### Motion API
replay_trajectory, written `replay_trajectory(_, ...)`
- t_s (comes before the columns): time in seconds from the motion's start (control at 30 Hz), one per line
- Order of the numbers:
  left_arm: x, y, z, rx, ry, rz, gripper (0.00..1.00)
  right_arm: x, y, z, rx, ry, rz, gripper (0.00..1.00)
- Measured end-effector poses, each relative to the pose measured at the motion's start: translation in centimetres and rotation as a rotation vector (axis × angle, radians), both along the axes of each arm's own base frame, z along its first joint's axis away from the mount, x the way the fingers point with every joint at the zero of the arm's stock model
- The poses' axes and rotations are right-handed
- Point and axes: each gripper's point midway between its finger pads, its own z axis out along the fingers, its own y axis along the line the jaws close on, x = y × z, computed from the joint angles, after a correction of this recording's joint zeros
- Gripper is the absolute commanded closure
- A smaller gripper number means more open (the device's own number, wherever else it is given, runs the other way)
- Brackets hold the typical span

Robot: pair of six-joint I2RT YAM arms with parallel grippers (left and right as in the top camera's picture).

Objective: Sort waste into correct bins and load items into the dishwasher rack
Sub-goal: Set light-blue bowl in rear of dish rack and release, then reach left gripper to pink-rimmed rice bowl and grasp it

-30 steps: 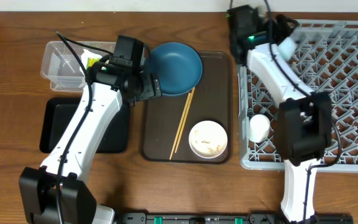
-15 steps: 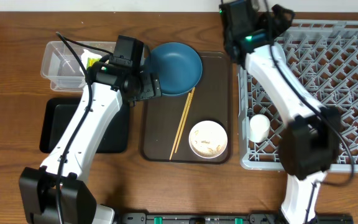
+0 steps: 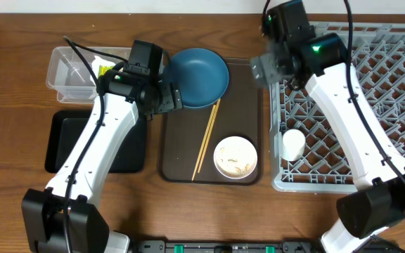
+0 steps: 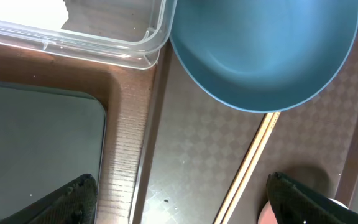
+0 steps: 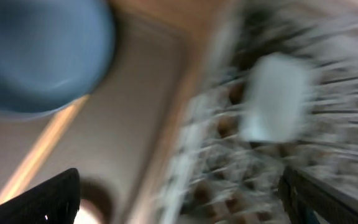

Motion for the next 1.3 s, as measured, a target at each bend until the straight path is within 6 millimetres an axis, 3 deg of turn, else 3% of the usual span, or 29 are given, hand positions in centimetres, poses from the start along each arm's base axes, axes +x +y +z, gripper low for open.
replay_trajectory(0.07, 0.0, 0.0, 0.0, 0.000, 0.000, 0.000, 0.10, -1.0, 1.2, -0.4, 0.066, 0.053, 0.030, 0.01)
replay_trajectory(0.1, 0.0, 0.0, 0.0, 0.000, 0.000, 0.000, 0.00, -1.5, 1.7, -0.5, 0.093, 0.078, 0.041, 0.02)
replay_trajectory(0.23, -0.1, -0.3, 0.0, -0.018, 0.006, -0.003, 0.00, -3.0, 2.6, -0.9, 0.155, 0.151, 0.061, 0.09)
replay_trajectory(0.4, -0.5, -1.2, 0.0, -0.069, 0.026, -0.025, 0.00, -3.4, 2.0, -1.0, 0.189, 0.187, 0.044, 0.05)
replay_trajectory(0.5, -0.8, -2.5, 0.2, -0.132, 0.036, -0.059, 0.00, -2.8, -0.5, -0.5, 0.209, 0.177, -0.023, 0.01)
replay_trajectory(0.57, -1.2, -3.6, 0.3, -0.158, 0.043, -0.090, 0.00, -2.3, -3.1, 0.6, 0.227, 0.148, -0.088, 0.01)
replay_trajectory(0.77, -3.9, -9.4, 0.3, -0.154, 0.056, -0.241, 0.04, -2.4, -11.6, 4.7, 0.258, 0.019, -0.284, 0.01)
replay_trajectory(0.87, -5.7, -12.5, 0.2, -0.120, 0.048, -0.303, 0.13, -3.4, -14.7, 6.1, 0.261, -0.016, -0.361, 0.01)
replay_trajectory(1.07, -8.0, -16.2, -1.0, -0.061, 0.044, -0.304, 0.18, -5.0, -16.4, 5.8, 0.260, 0.030, -0.420, 0.03)
replay_trajectory(1.3, -8.3, -19.0, -6.0, 0.004, 0.093, -0.273, 0.18, -5.7, -16.4, 5.4, 0.257, 0.064, -0.425, 0.04)
